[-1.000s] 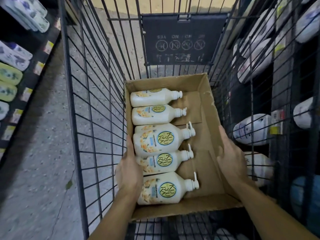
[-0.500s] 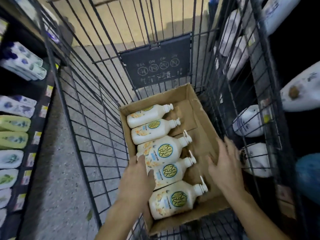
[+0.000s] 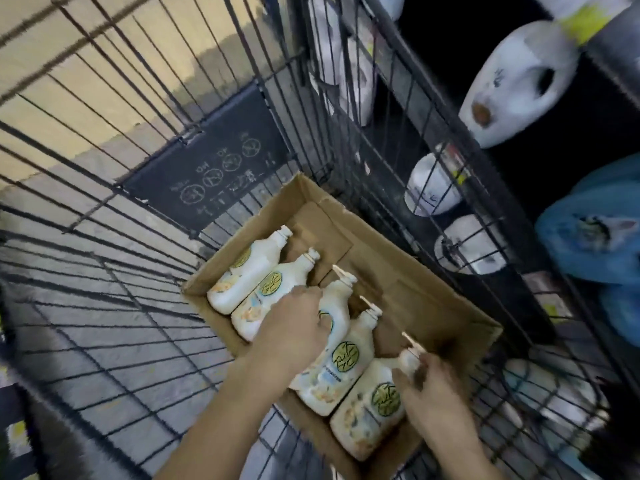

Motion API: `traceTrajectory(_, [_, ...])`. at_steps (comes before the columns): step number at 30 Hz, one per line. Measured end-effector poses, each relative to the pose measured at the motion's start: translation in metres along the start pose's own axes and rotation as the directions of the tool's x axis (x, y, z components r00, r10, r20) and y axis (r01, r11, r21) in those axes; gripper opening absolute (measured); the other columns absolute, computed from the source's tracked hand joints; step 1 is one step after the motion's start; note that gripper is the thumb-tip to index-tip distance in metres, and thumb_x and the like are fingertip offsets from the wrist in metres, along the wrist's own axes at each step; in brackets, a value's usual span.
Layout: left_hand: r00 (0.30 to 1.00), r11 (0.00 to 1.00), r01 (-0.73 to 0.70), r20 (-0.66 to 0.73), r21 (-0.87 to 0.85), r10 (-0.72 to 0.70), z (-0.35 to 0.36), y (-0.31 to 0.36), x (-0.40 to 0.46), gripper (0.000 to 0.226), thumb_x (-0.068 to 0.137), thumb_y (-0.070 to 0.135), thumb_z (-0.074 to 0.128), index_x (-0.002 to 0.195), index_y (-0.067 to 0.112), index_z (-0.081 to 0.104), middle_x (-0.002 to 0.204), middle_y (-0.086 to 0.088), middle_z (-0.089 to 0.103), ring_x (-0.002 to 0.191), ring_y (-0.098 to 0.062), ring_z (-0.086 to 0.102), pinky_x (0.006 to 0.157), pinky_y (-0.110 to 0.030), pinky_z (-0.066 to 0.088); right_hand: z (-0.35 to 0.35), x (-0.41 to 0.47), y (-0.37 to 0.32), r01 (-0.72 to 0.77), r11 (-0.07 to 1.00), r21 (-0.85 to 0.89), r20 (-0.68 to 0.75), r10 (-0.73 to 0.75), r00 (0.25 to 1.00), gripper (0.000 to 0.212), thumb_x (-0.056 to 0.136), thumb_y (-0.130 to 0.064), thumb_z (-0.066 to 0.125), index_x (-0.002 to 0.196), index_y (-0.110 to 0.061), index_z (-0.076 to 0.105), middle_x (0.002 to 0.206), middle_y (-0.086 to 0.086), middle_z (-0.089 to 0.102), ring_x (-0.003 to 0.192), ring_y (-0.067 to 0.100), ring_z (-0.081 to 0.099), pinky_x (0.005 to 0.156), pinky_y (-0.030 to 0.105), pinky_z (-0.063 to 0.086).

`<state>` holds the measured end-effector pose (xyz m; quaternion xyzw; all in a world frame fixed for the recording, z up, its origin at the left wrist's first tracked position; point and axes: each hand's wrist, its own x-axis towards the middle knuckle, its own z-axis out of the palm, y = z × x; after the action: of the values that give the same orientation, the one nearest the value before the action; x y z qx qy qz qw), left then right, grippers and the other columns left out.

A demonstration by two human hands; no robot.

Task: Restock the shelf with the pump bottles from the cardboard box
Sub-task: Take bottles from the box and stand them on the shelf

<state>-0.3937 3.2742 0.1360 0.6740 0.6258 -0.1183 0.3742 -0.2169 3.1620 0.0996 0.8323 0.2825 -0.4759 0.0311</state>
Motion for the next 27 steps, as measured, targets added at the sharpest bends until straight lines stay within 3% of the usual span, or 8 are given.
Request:
traceTrajectory(4, [0.966,0.959,-0.259,0.014,0.118,0.259,0.018,0.022,0.01,0.037,0.092,0.03,0.05,0.125,0.014,0.053,0.128,-0.005,0.05,0.12,-0.025,0.046,0.093,-0.039,0.045,0.021,-0.012,-0.007,-0.157,0.985,-0.076,-0.034,0.155,0.987,0.053,0.093,-0.038,0.06,0.131,-0.006,0.042,0.129,0.013,0.048,0.122,0.029,0.05,0.099,0.033,0.04])
traceTrajectory(6, [0.956,0.944,-0.28,-0.039,0.175,0.291,0.023,0.017,0.02,0.046,0.089,0.036,0.055,0.129,0.014,0.049,0.133,-0.005,0.045,0.123,-0.025,0.042,0.096,-0.039,0.043,0.03,-0.009,-0.012,-0.193,0.977,-0.096,-0.07,0.186,0.98,0.053,0.093,-0.04,0.059,0.129,-0.005,0.042,0.125,0.011,0.052,0.118,0.026,0.054,0.097,0.031,0.041])
traceTrajectory(10, [0.994,0.99,-0.086,0.081,0.109,0.078,0.031,-0.023,0.045,0.083,0.08,0.043,0.07,0.144,0.01,0.029,0.142,-0.007,0.037,0.131,-0.025,0.036,0.102,-0.036,0.04,0.056,0.006,-0.011,-0.282,0.959,-0.028,-0.028,0.281,0.959,0.062,0.092,-0.039,0.059,0.136,0.0,0.04,0.128,0.012,0.057,0.119,0.026,0.057,0.099,0.033,0.047])
traceTrajectory(14, [0.937,0.945,0.179,0.341,-0.275,-0.078,0.04,-0.049,0.047,0.059,0.075,0.038,0.077,0.125,0.024,0.049,0.106,0.016,0.059,0.095,-0.001,0.057,0.071,-0.015,0.045,0.073,0.014,-0.01,-0.329,0.943,-0.042,-0.079,0.325,0.942,0.066,0.088,-0.033,0.063,0.138,0.003,0.039,0.137,0.021,0.045,0.125,0.035,0.048,0.101,0.039,0.046])
traceTrajectory(17, [0.922,0.922,0.176,0.386,-0.344,-0.032,0.04,-0.056,0.053,0.055,0.074,0.036,0.079,0.118,0.032,0.046,0.1,0.022,0.058,0.088,0.009,0.054,0.065,-0.009,0.045,0.072,0.014,-0.013,-0.373,0.927,-0.045,-0.071,0.369,0.927,0.075,0.088,-0.044,0.064,0.14,0.001,0.034,0.135,0.018,0.037,0.124,0.03,0.046,0.091,0.03,0.048])
traceTrajectory(21, [0.897,0.926,0.184,0.441,-0.328,-0.022,0.038,-0.063,0.057,0.088,0.067,0.041,0.084,0.138,0.032,0.034,0.114,0.012,0.063,0.104,-0.007,0.061,0.088,-0.03,0.053,0.077,0.013,-0.009,-0.356,0.929,0.098,-0.049,0.362,0.931,0.087,0.085,-0.045,0.071,0.144,-0.001,0.025,0.14,0.018,0.036,0.128,0.031,0.045,0.101,0.032,0.043])
traceTrajectory(25, [0.897,0.935,0.152,0.443,-0.322,0.006,0.036,-0.065,0.058,0.085,0.067,0.039,0.084,0.136,0.036,0.034,0.11,0.013,0.066,0.101,-0.004,0.062,0.086,-0.028,0.053,0.069,0.015,-0.004,-0.301,0.922,0.244,-0.032,0.318,0.948,0.067,0.089,-0.037,0.066,0.139,-0.006,0.034,0.136,0.012,0.049,0.126,0.028,0.051,0.1,0.034,0.044])
traceTrajectory(27, [0.881,0.94,0.139,0.472,-0.312,0.026,0.036,-0.067,0.059,0.088,0.065,0.035,0.086,0.133,0.04,0.031,0.111,0.014,0.064,0.102,-0.004,0.061,0.087,-0.028,0.053,0.064,0.02,-0.002,-0.318,0.905,0.283,0.05,0.317,0.947,0.074,0.085,-0.038,0.07,0.14,-0.007,0.031,0.138,0.011,0.049,0.127,0.028,0.05,0.101,0.036,0.044])
